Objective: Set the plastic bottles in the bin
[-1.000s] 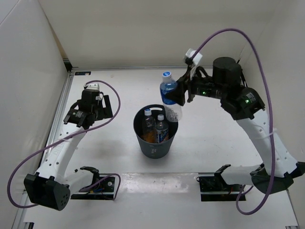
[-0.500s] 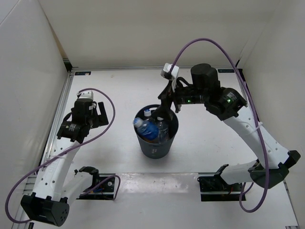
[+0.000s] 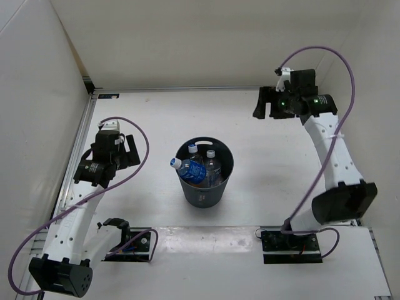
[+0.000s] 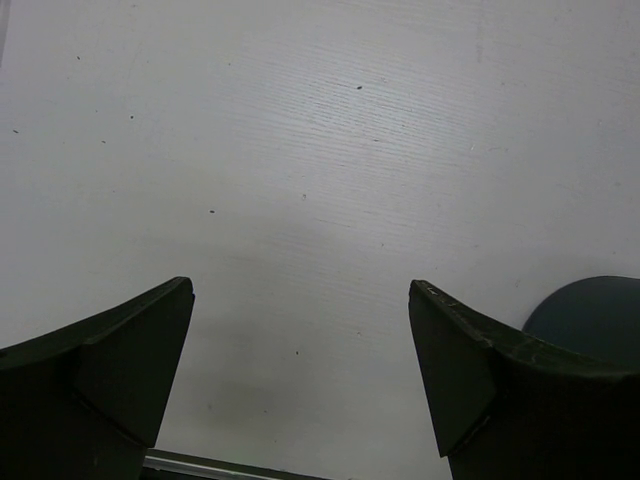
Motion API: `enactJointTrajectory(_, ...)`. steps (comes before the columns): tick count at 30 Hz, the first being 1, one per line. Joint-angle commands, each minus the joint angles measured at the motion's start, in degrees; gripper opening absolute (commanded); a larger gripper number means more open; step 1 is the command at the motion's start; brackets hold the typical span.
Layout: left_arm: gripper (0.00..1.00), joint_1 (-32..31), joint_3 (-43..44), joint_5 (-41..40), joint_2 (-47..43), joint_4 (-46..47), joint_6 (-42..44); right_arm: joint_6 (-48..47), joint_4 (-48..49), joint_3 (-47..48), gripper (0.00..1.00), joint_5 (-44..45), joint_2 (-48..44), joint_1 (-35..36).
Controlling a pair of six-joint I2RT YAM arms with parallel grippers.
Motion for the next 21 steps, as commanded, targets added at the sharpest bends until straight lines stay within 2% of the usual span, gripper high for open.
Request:
enactJointTrajectory(1, 0.99, 0.9, 0.4, 0.4, -0.3, -0.4, -0.2, 3.4, -10.1, -1.6, 0.90, -2.0, 2.9, -8.1)
enactJointTrajectory(2, 0.99, 1.3, 0.1, 0.3, -0.4, -0.5, -0.2, 1.9, -6.0, -6.2, 0.90, -10.9, -0.4, -12.1)
enactJointTrajectory(3, 0.99, 1.3, 0.0, 0.3, -0.3, -0.5, -0.3, 1.5, -4.9, -7.5, 0.90, -11.2, -1.3, -15.4)
enactJointTrajectory(7, 0.99, 3.3, -1.2, 0.4, 0.2, -0.9, -0.8, 2.1, -5.0, -10.8, 0.90, 2.8, -2.5, -16.2)
enactJointTrajectory(10, 0.99, 7.3, -1.7, 0.4, 1.1, -1.1, -2.7, 1.6, -2.1, -17.2, 0.90, 3.0, -5.4, -19.8)
enactJointTrajectory(16, 0.99, 13.3, -4.4, -0.2, 0.6, 1.0, -5.5, 1.2, -1.1, -22.5, 0.90, 5.3, -8.1, -25.2)
enactJointTrajectory(19, 0.99, 14.4, -6.2, 0.1, -1.1, 2.6, -6.3, 0.7, 0.1, -24.5, 0.90, 5.3, -8.7, -26.8)
enactJointTrajectory(21, 0.99, 14.2, -7.0, 0.6, -3.4, 3.4, -3.9, -0.2, 0.5, -25.5, 0.90, 5.4, -8.7, -27.5)
